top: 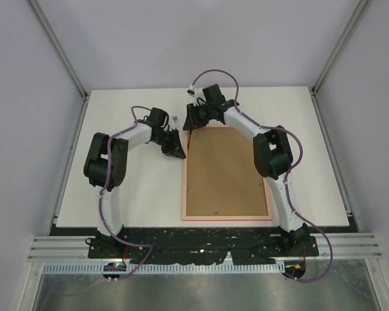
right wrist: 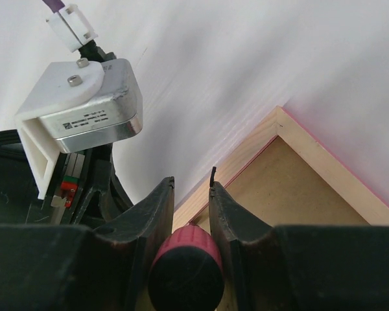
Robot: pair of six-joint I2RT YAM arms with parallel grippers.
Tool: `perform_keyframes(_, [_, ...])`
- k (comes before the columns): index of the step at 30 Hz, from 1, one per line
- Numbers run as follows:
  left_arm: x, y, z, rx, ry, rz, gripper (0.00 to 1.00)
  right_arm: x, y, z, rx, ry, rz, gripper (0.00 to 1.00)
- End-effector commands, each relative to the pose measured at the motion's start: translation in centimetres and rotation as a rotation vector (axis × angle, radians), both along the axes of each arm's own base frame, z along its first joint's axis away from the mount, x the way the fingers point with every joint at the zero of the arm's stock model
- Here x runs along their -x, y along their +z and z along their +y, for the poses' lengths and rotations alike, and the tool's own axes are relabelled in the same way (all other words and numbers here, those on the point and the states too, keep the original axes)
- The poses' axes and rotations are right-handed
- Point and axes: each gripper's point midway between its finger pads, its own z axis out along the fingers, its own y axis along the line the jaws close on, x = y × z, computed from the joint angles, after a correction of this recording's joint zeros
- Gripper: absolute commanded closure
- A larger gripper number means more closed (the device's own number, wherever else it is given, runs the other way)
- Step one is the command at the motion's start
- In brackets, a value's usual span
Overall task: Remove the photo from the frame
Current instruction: Release the photo frame item from the photo frame.
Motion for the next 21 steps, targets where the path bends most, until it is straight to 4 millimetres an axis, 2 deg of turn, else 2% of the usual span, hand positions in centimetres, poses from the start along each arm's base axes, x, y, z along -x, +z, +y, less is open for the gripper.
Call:
perform_keyframes(1, [-0.5,-0.8,0.5,-0.047,0.009,-0.006,0.86,2.1,3.5,1.0,-0.003,0.060,-0.061,0.92])
perform_keyframes(21, [-0.5,-1.0,0.7,-0.064,0.018,0.000,0.86,3.9,4.1,1.6,0.086,0.111,-0.173,0.92])
